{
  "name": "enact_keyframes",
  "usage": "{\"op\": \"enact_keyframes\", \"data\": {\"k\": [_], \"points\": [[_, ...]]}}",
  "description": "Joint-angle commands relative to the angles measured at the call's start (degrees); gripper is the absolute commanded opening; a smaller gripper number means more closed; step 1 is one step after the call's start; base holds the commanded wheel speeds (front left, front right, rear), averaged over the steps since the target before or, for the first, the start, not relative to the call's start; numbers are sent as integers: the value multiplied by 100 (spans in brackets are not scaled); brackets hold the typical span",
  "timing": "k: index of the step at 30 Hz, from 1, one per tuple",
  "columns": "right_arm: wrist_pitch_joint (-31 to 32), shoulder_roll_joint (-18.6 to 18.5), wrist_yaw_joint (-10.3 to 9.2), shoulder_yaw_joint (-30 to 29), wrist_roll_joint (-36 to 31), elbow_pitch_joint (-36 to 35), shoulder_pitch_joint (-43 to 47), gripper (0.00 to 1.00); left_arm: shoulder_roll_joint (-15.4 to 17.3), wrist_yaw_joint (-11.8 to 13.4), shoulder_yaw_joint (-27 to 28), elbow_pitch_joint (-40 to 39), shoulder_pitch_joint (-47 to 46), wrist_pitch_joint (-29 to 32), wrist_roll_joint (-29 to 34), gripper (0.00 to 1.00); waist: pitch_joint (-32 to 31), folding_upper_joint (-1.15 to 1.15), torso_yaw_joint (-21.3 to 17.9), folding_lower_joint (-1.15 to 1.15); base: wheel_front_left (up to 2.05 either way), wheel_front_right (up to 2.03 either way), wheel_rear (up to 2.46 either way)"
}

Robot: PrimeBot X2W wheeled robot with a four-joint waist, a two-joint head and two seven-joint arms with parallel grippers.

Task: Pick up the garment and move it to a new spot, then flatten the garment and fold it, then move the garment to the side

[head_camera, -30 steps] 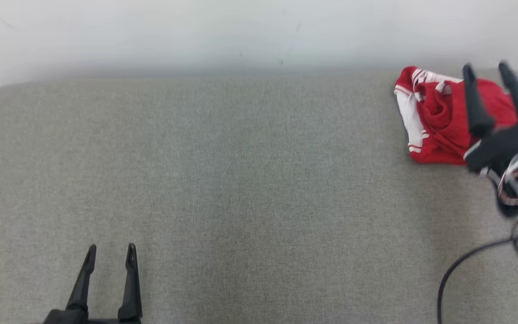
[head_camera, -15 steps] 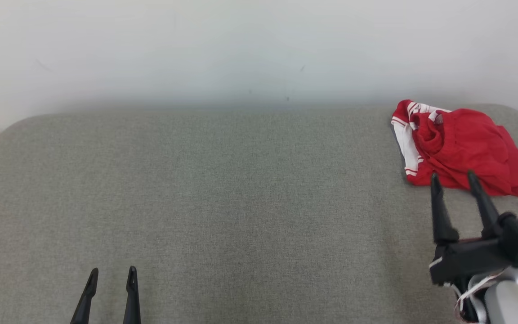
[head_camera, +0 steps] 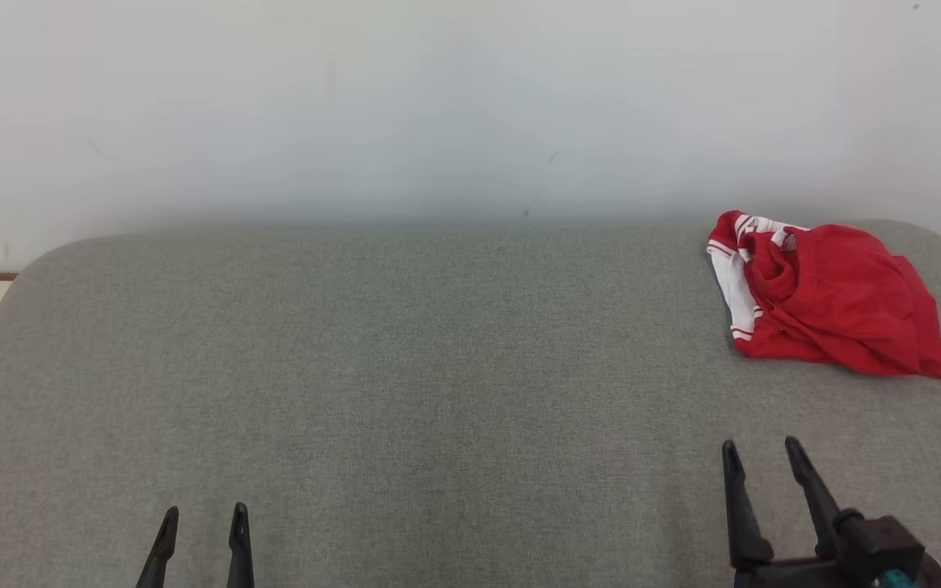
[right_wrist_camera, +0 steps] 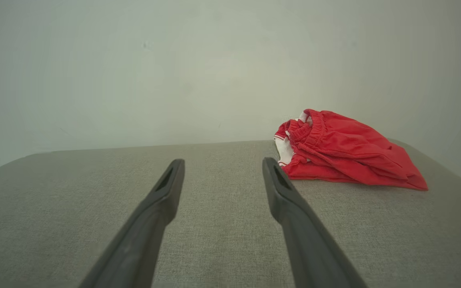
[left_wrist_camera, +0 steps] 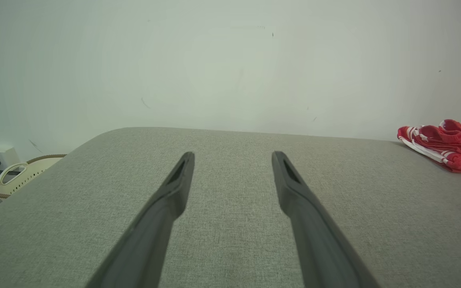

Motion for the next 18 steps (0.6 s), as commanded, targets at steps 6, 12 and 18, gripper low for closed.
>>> {"op": "enact_keyframes", "data": {"k": [6, 12, 18], "points": [[-4, 125, 0, 85, -304, 70, 236, 100, -11, 6, -23, 4, 134, -19, -26, 100, -64, 1, -33, 1, 0, 0, 0], [-4, 170, 0, 98, -377, 96, 157, 100, -15, -5, -39, 92, 153, -19, -67, 100, -92, 1, -2, 1, 0, 0, 0], [-4, 186, 0, 88, -386, 110, 164, 100, -18, 25, -46, 108, 132, -19, -79, 100, -97, 1, 24, 1, 0, 0, 0]]}}
